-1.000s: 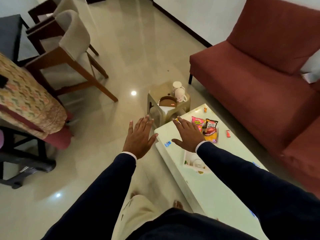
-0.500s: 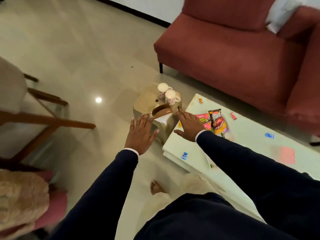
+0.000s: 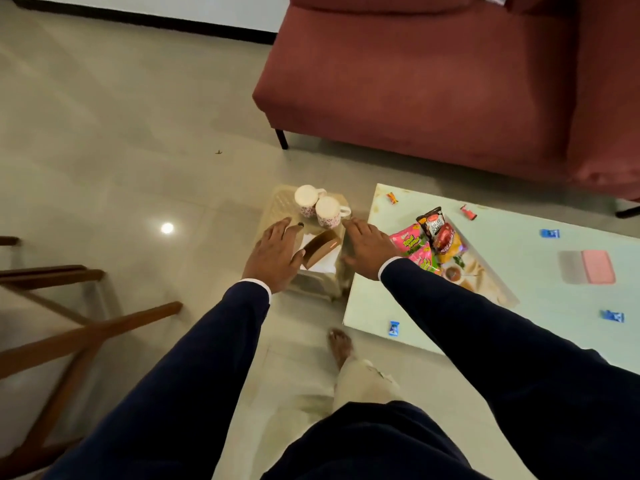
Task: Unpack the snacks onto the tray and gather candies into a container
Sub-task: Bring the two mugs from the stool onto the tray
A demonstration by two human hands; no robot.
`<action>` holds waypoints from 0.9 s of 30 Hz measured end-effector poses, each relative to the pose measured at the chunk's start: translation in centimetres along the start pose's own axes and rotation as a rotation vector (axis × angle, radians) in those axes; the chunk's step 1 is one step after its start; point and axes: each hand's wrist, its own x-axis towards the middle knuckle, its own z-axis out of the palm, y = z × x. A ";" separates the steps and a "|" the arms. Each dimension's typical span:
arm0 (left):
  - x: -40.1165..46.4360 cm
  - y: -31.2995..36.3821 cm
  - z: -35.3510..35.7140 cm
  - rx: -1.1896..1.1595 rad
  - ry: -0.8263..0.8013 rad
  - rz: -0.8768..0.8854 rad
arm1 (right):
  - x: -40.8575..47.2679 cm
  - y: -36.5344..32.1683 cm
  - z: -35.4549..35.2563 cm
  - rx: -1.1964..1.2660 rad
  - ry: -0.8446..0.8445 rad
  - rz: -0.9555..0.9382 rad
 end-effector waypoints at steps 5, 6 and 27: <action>5.6 -2.5 0.4 0.028 -0.068 0.012 | 5.9 0.0 0.3 0.027 -0.005 0.044; 6.5 -3.1 0.6 0.041 -0.085 0.026 | 7.0 0.0 0.3 0.043 -0.009 0.059; 31.8 -14.3 13.5 0.008 -0.288 0.212 | 27.9 2.5 9.8 0.084 -0.045 0.292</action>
